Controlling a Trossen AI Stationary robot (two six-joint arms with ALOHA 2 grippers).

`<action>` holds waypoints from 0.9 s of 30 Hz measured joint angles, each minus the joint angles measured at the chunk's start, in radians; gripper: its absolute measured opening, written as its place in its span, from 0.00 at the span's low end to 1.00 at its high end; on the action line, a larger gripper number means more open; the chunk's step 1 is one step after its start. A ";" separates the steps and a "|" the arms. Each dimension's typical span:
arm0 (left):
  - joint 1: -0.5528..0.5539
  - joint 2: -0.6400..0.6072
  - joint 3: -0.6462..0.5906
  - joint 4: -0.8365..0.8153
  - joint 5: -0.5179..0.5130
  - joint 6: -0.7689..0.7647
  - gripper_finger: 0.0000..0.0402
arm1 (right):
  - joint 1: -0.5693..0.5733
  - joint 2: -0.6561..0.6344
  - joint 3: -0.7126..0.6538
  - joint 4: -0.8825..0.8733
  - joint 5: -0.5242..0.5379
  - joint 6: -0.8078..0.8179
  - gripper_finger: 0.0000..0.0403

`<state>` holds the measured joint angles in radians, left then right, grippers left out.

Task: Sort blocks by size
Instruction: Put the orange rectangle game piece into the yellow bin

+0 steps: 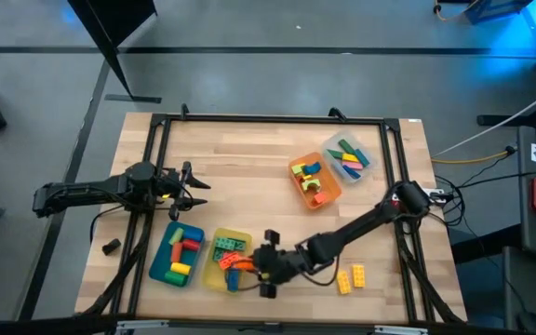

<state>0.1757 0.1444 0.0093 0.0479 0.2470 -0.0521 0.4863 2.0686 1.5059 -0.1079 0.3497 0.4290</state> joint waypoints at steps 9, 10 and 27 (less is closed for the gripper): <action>0.000 0.000 0.000 0.000 0.000 0.000 0.51 | -0.115 0.000 0.000 0.059 -0.019 -0.068 0.39; 0.000 0.000 0.000 0.000 0.000 0.000 0.51 | -0.125 0.000 0.000 0.058 -0.028 -0.068 0.39; 0.000 0.000 0.000 0.000 0.000 0.000 0.51 | -0.153 0.001 0.000 0.058 -0.151 -0.056 0.58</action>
<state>0.1754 0.1444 0.0093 0.0479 0.2470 -0.0521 0.3332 2.0693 1.5063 -0.0495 0.1986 0.3729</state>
